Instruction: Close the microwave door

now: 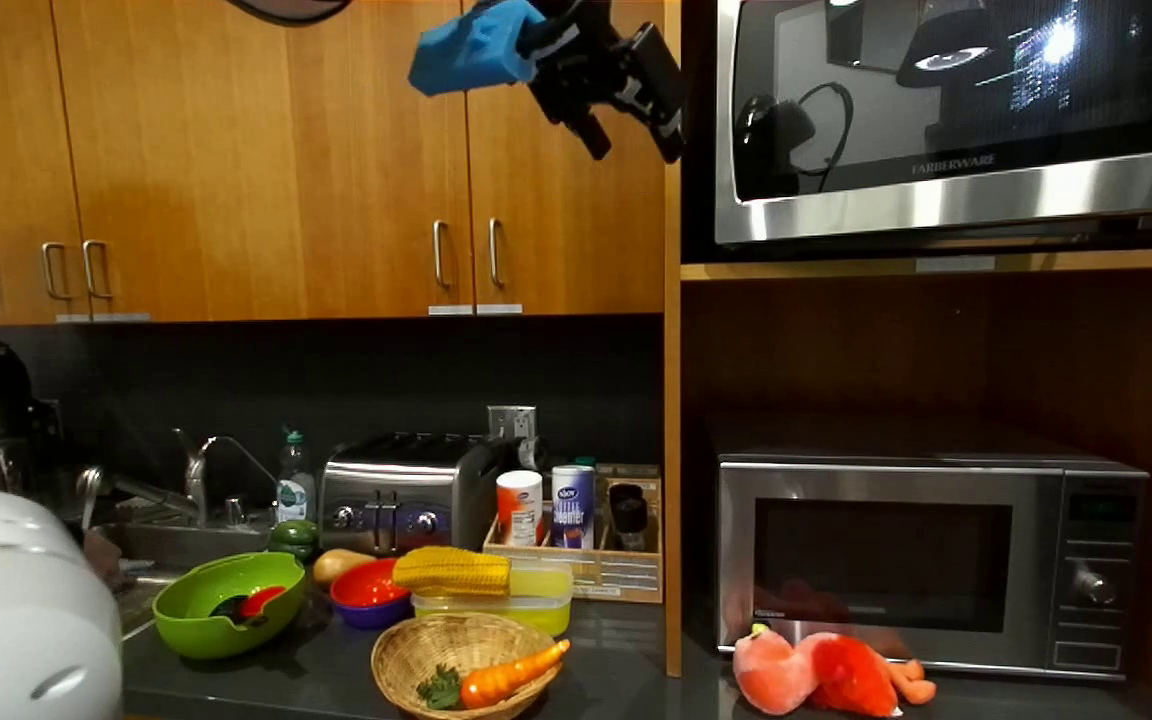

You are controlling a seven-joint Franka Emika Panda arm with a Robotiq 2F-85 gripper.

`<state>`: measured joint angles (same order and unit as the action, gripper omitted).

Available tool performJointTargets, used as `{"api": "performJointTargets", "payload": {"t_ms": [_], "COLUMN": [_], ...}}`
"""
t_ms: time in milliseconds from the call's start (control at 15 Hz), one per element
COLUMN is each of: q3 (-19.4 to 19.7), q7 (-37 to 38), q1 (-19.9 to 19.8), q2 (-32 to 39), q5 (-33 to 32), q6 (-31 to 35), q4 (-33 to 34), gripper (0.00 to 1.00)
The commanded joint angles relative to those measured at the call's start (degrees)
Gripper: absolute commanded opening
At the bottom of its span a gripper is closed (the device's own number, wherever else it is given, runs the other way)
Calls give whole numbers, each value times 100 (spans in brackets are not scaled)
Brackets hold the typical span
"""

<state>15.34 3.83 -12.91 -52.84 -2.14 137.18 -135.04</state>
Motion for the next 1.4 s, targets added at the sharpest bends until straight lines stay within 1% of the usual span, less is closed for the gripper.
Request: {"api": "performJointTargets", "payload": {"t_ms": [0, 200, 467, 667, 867, 1000, 1333], "q3": [-116, -177, -215, -151, -179, -288, -628], "q7": [492, 936, 1305, 1481, 1744, 2023, 2757], "q1": [-436, -839, -1282, -1459, -1581, -1704, -1990], "q2": [605, 980, 1357, 1618, 1891, 2166, 2806], "q5": [78, 122, 161, 240, 365, 396, 208], "q6": [1063, 1700, 2062, 2088, 2153, 2171, 1951], "q4": [285, 418, 588, 805, 1122, 1440, 2256], "gripper": [100, 100, 100, 100, 100, 100, 100]}}
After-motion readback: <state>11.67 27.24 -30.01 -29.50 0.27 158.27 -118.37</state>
